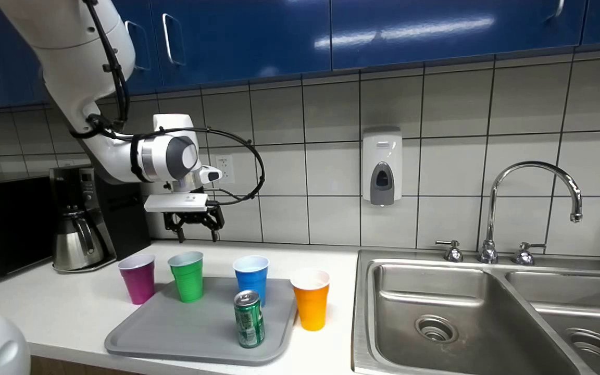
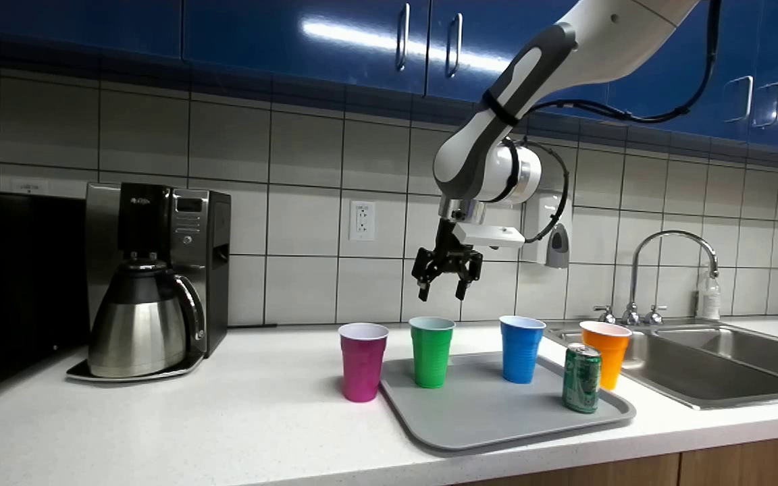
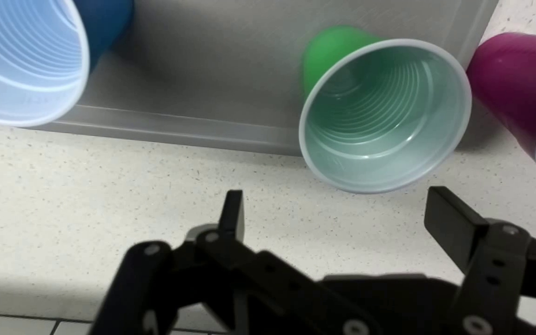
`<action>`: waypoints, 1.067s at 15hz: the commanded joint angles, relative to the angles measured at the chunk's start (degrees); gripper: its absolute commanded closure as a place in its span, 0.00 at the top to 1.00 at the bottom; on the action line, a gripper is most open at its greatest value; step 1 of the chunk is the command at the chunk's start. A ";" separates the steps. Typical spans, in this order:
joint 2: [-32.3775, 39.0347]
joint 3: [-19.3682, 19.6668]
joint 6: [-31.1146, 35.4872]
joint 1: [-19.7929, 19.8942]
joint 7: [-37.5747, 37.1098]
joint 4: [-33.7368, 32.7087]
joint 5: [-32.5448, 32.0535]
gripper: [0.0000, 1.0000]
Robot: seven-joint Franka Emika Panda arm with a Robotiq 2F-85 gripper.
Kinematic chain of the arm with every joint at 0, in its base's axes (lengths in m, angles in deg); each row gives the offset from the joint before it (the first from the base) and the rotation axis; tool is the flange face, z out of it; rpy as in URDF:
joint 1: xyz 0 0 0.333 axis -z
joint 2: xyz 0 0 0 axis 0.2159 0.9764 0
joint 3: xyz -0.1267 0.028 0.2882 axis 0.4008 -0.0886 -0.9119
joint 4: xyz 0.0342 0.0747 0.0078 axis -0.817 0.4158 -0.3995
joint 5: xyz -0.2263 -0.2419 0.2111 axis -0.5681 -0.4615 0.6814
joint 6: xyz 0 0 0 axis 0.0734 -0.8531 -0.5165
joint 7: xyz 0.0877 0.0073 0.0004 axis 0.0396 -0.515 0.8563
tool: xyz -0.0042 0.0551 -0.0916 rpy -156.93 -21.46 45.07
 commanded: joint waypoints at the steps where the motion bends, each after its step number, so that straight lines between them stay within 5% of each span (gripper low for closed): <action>1: -0.02 -0.68 -0.20 0.67 -0.18 -0.10 -0.23 1.00; 16: -0.67 -1.29 1.35 -1.00 -3.52 0.84 -1.05 1.00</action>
